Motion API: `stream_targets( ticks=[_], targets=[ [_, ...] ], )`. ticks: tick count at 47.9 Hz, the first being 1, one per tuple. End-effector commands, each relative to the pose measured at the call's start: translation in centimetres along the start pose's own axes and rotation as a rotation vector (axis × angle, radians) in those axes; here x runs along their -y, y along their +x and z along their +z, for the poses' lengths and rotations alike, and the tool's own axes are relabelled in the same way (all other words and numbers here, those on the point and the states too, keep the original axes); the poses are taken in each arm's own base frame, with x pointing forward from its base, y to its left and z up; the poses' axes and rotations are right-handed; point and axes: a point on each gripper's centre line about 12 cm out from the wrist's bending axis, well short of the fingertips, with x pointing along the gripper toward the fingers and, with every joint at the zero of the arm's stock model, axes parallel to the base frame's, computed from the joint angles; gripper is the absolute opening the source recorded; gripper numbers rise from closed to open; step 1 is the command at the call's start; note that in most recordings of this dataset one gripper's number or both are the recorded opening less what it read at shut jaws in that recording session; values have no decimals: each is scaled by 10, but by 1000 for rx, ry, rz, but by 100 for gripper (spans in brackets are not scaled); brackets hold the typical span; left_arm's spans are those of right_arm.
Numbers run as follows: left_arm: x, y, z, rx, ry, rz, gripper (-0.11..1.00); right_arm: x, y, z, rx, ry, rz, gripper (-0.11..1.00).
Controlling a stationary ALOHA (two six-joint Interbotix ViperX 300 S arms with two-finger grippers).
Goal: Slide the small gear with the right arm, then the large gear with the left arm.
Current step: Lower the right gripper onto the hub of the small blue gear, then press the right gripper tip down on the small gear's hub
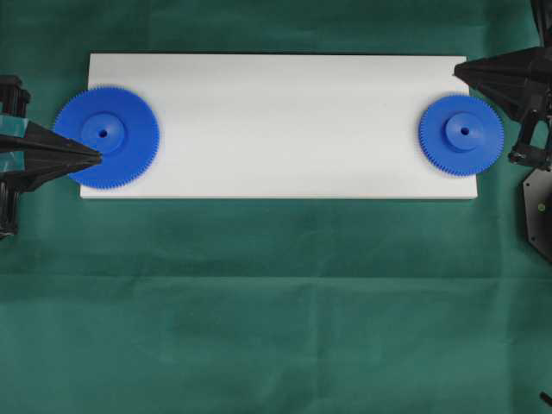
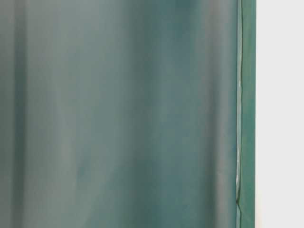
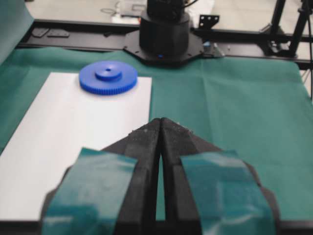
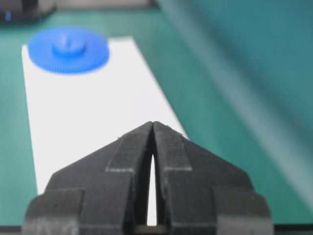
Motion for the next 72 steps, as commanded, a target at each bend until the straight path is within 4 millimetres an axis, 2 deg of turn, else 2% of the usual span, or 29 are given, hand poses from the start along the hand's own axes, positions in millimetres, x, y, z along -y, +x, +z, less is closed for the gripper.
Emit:
stream_targets(
  ticks=[1, 22, 40, 55, 72],
  targets=[
    [0, 1, 3, 14, -1, 2, 0, 1, -1, 6, -62, 26, -10, 51],
    [0, 1, 0, 3, -1, 2, 0, 15, -2, -41, -452, 140, -143, 51],
    [0, 2, -1, 0, -3, 3, 0, 19, -2, -71, -542, 164, -179, 51],
    [0, 2, -1, -1, -3, 3, 0, 21, 13, -107, -670, 173, -193, 51],
    [-1, 1, -5, -11, -1, 3, 0, 23, 24, -120, -761, 171, -209, 51]
  ],
)
